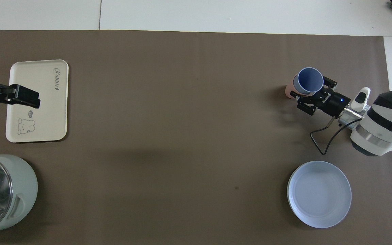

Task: Place cup on tray
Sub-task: 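Grasp the pink cup with the right gripper and lift it, then bring the pink cup inward while the left gripper reaches the blue cup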

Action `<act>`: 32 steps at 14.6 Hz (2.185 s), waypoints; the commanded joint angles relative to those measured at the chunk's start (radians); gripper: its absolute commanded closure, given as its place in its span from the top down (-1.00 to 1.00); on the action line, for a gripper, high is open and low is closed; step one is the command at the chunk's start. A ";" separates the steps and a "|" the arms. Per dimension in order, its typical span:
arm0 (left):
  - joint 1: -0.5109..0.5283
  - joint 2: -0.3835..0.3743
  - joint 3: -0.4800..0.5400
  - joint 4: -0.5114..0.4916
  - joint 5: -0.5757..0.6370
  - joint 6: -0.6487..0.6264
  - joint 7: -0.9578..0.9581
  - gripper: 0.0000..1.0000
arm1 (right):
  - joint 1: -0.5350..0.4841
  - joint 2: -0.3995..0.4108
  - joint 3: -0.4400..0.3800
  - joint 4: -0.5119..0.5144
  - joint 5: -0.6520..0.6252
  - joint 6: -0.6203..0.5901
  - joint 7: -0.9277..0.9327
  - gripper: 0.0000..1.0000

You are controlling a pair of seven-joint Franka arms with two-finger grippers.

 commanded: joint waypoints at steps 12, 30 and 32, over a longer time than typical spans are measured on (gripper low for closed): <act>0.005 -0.039 -0.005 -0.060 -0.008 0.086 0.003 1.00 | 0.138 -0.313 0.008 0.059 -0.866 0.200 0.895 -1.00; -0.459 0.188 -0.017 -0.073 -0.763 0.675 -0.739 0.59 | 0.502 -0.322 0.019 0.306 -1.675 -0.158 1.557 -1.00; -0.509 0.175 -0.019 -0.129 -0.771 0.735 -0.739 0.58 | 0.511 -0.316 0.019 0.309 -1.678 -0.158 1.558 -1.00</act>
